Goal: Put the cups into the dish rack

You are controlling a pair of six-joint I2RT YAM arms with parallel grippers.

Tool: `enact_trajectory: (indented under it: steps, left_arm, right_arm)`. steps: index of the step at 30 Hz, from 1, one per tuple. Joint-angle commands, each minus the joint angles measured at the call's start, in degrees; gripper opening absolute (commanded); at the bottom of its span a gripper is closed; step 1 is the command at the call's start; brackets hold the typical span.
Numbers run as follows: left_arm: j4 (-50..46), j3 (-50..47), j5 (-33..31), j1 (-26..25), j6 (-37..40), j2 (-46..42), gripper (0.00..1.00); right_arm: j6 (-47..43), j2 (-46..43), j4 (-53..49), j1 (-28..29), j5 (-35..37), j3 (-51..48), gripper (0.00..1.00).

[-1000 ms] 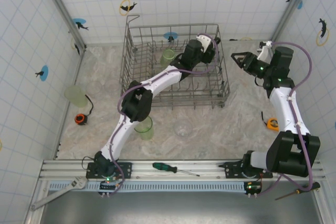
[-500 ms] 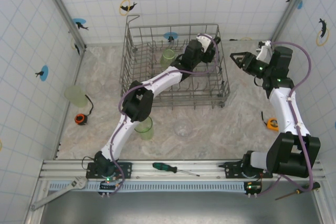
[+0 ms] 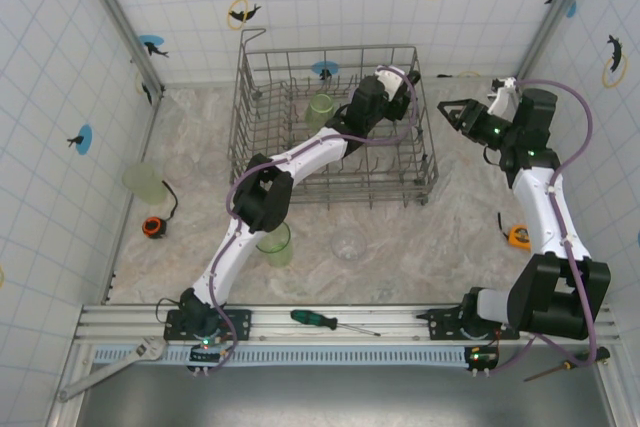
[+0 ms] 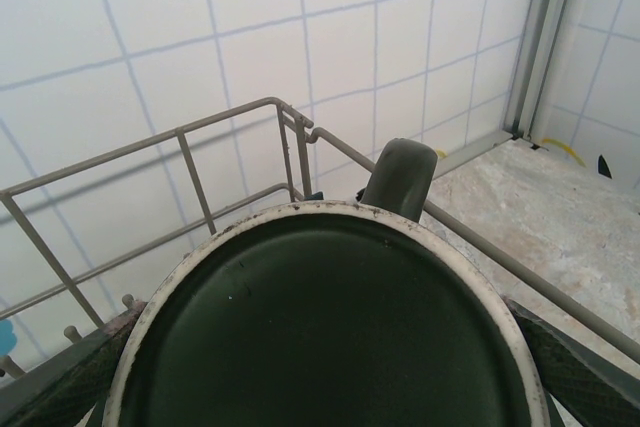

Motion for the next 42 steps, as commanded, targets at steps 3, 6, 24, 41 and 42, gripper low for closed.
enact_trajectory:
  steps: [3, 6, 24, 41, 42]
  left_arm:
    - [0.79, -2.28, -3.0, 0.68, -0.08, -1.53, 0.55]
    - [0.91, -2.91, -3.46, 0.66, -0.48, -2.64, 0.57]
    - [1.14, -5.33, -6.56, 0.43, -0.94, -4.67, 0.97]
    - [1.51, -3.48, -4.53, 0.33, -5.44, -7.68, 0.97]
    - [1.62, -3.65, -4.25, 0.33, -5.79, -8.29, 0.97]
  right_arm:
    - [-0.21, -2.22, 1.21, 0.21, -0.11, -1.25, 0.59]
    - [-0.12, -2.43, 1.29, 0.21, -0.07, -1.22, 0.6]
    - [-0.38, 1.82, 1.88, 5.34, 4.28, 0.09, 0.6]
    - [-2.14, 3.22, -0.74, 9.18, 8.91, 1.96, 0.6]
    - [-2.28, 3.0, -1.07, 9.18, 9.07, 1.89, 0.6]
